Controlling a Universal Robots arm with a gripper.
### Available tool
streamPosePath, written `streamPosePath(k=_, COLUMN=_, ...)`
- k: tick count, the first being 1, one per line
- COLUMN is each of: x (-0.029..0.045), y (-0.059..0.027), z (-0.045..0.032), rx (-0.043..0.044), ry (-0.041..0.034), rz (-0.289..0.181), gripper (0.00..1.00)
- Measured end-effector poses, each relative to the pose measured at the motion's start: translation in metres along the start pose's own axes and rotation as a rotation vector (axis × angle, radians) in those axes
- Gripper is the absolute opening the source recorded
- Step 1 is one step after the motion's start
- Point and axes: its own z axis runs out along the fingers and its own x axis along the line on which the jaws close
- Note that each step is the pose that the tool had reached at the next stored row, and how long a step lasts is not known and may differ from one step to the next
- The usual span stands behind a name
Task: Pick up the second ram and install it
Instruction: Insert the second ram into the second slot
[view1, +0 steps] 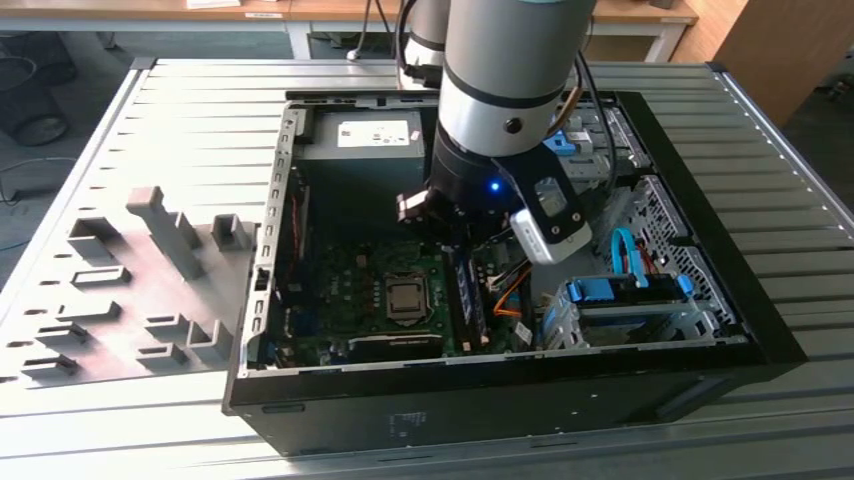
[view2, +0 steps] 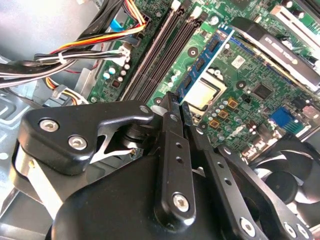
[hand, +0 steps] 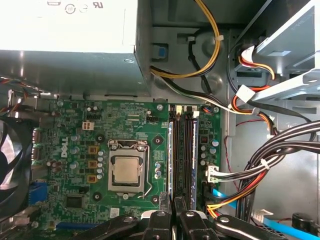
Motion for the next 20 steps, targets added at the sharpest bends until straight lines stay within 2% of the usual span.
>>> streamPosePath(k=10, x=0.0000, y=0.0003, z=0.0034, rx=0.0001, ry=0.0000, rz=0.000, gripper=0.14)
streamPosePath(k=20, x=-0.0003, y=0.0060, z=0.0073, rx=-0.0001, ry=-0.0001, rz=0.000, gripper=0.14)
